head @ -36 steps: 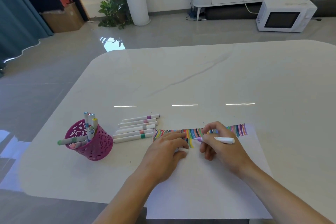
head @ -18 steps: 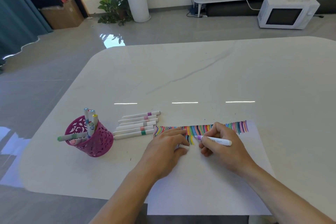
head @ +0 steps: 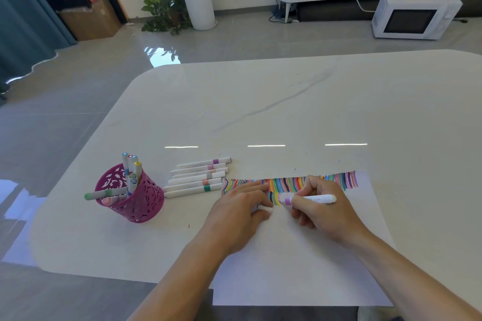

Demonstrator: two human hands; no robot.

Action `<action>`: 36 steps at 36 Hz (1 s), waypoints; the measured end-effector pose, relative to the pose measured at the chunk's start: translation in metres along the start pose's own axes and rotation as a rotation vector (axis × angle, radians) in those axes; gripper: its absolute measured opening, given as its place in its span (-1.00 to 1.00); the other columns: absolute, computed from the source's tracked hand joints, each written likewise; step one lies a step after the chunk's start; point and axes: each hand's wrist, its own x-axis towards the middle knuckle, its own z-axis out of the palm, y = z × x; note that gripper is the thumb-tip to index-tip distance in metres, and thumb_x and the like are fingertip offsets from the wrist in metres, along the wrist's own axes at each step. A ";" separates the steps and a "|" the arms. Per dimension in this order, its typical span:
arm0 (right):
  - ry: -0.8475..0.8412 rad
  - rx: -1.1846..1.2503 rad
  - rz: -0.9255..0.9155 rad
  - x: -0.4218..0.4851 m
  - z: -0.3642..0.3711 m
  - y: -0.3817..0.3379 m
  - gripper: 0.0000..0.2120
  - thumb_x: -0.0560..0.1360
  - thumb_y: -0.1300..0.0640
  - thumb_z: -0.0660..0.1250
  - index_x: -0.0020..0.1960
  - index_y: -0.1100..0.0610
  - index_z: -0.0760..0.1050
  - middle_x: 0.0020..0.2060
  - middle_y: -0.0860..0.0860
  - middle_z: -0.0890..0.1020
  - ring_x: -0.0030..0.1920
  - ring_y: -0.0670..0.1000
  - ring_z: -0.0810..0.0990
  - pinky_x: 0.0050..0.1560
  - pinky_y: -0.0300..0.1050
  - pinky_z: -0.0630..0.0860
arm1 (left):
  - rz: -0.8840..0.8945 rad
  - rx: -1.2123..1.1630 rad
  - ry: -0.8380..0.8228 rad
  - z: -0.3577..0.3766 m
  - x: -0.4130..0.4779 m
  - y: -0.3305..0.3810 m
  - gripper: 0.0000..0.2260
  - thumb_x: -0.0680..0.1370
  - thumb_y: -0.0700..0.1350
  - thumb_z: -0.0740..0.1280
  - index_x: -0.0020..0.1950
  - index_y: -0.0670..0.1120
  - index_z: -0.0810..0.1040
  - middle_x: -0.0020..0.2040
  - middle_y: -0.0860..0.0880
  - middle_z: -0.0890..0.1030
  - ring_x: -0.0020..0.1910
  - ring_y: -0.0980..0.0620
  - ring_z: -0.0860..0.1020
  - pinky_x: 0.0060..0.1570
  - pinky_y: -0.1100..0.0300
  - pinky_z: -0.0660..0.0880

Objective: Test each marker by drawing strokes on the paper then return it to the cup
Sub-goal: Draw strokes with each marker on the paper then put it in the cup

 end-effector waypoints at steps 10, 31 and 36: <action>0.013 -0.006 -0.003 0.001 -0.002 0.005 -0.74 0.43 0.27 0.48 -0.29 0.19 0.40 -0.46 0.15 0.65 -0.52 0.02 0.54 -0.53 -0.26 0.38 | 0.004 0.047 -0.023 -0.002 0.000 0.001 -0.84 0.59 0.00 0.36 0.14 0.15 0.63 0.46 0.26 0.41 0.49 0.28 0.26 0.44 0.21 0.27; 0.069 0.408 -0.150 -0.001 -0.014 -0.029 -0.78 0.64 0.19 0.34 -0.08 0.25 0.69 -0.17 0.20 0.74 -0.26 0.06 0.65 -0.28 -0.12 0.61 | -0.174 -0.455 0.241 -0.015 0.007 0.010 -0.84 0.58 -0.03 0.40 0.12 0.15 0.68 -0.10 0.26 0.69 -0.08 0.24 0.64 0.00 0.16 0.59; 0.043 0.457 -0.156 -0.004 -0.012 -0.036 -0.77 0.67 0.20 0.28 -0.07 0.22 0.67 -0.13 0.21 0.75 -0.24 0.08 0.67 -0.23 -0.09 0.66 | -0.177 -0.566 0.215 -0.015 0.007 0.016 -0.81 0.61 -0.11 0.37 0.06 0.19 0.69 -0.09 0.14 0.72 -0.06 0.12 0.67 0.08 -0.02 0.60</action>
